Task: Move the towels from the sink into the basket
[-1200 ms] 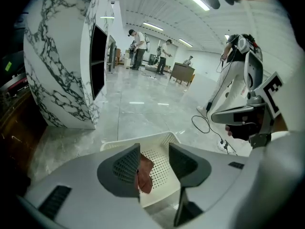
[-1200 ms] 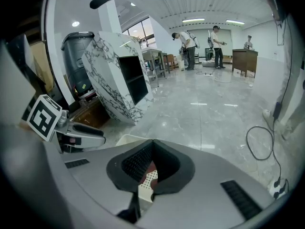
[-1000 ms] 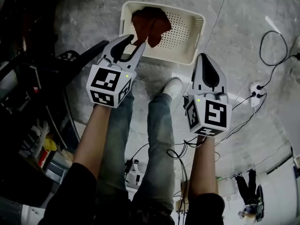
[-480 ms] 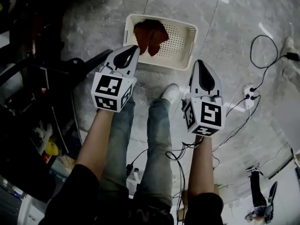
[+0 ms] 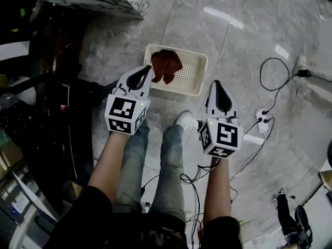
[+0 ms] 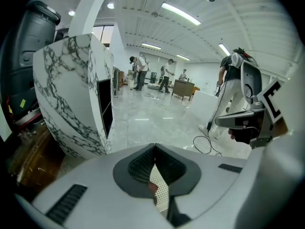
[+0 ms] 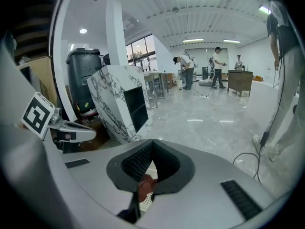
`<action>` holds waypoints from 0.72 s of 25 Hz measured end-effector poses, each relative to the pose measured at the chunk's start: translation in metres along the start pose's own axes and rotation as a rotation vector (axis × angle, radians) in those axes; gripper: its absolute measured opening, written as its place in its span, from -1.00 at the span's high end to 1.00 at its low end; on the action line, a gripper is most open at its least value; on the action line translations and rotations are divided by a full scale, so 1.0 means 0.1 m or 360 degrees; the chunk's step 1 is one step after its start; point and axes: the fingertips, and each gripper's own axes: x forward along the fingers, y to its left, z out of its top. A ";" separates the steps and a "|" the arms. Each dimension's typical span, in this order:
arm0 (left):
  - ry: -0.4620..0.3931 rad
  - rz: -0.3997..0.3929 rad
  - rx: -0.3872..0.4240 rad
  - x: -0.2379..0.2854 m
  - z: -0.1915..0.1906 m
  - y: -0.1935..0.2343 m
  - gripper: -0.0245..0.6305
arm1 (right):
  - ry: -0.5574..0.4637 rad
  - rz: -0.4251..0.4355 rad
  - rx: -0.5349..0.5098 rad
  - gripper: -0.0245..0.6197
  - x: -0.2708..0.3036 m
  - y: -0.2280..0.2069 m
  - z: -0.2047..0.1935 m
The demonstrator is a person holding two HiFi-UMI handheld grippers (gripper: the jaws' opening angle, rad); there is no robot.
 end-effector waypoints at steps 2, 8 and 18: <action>-0.0031 0.0013 -0.0014 -0.19 0.21 -0.01 0.88 | -0.0028 0.0004 -0.0010 0.88 -0.15 0.06 0.22; -0.0161 0.0058 -0.0052 -0.68 0.90 -0.01 0.88 | -0.0131 0.0019 -0.0032 0.88 -0.53 0.26 0.94; -0.0326 0.0121 -0.0018 -1.77 1.96 -0.07 0.88 | -0.0298 0.0038 -0.0071 0.88 -1.38 0.62 2.08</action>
